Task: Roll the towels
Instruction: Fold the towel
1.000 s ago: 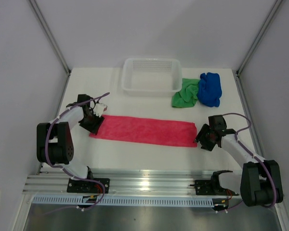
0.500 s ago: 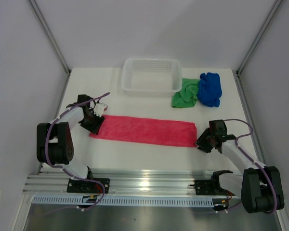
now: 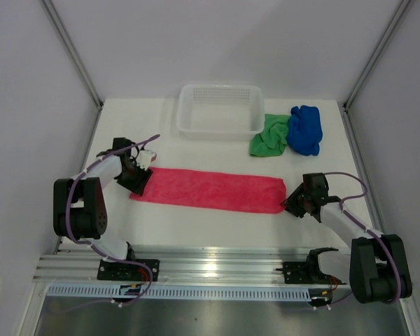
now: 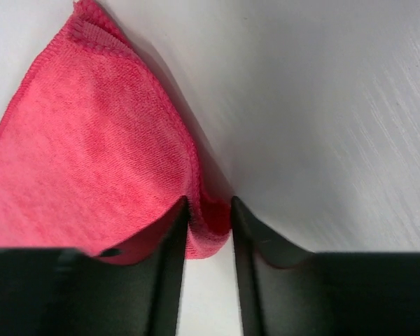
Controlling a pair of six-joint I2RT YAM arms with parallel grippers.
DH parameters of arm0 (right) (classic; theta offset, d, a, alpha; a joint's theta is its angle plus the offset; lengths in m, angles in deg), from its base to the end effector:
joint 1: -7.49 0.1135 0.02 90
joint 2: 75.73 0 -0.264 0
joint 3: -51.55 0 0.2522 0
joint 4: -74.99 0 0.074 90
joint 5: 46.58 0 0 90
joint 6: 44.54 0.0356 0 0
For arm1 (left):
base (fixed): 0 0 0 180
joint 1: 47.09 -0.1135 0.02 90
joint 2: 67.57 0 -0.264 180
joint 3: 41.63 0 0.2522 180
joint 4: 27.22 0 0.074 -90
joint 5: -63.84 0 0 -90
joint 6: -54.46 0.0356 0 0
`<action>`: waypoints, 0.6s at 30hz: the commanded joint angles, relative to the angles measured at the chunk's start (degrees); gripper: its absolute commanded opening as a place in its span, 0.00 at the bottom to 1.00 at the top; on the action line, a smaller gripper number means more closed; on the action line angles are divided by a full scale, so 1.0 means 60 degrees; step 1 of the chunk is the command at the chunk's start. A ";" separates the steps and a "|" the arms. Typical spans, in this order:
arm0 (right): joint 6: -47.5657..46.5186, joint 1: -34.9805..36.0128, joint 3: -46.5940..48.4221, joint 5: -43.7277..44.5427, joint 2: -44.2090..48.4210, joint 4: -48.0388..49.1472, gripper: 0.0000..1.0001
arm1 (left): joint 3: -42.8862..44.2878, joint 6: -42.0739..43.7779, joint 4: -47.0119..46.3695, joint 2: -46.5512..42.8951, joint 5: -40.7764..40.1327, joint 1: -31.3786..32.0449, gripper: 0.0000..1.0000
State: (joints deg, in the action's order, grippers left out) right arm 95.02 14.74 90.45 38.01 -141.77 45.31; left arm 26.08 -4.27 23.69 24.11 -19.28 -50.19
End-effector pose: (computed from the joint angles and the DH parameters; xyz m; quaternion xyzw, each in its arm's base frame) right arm 0.1951 0.0282 0.1481 0.3329 0.8977 0.1755 0.2294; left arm 0.2865 0.0112 0.1694 0.2485 0.9579 -0.0180 0.1430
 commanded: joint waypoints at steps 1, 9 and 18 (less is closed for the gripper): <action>0.0162 0.0023 -0.0367 0.0520 -0.0024 -0.0247 0.28 | 0.0031 -0.0157 -0.0127 -0.0339 0.0202 -0.0027 0.58; -0.0202 -0.0138 -0.0003 0.0902 0.0840 -0.0993 0.00 | 0.0104 -0.0172 0.0180 -0.0426 0.0552 -0.0027 0.58; -0.1959 -0.1967 0.0994 0.1151 0.0782 -0.1814 0.00 | 0.0324 -0.0216 0.0664 -0.0749 0.1154 -0.0027 0.59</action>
State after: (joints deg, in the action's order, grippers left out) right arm 88.60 6.85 93.06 42.76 -137.22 36.85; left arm 26.12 -4.60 26.53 22.18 -15.06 -50.19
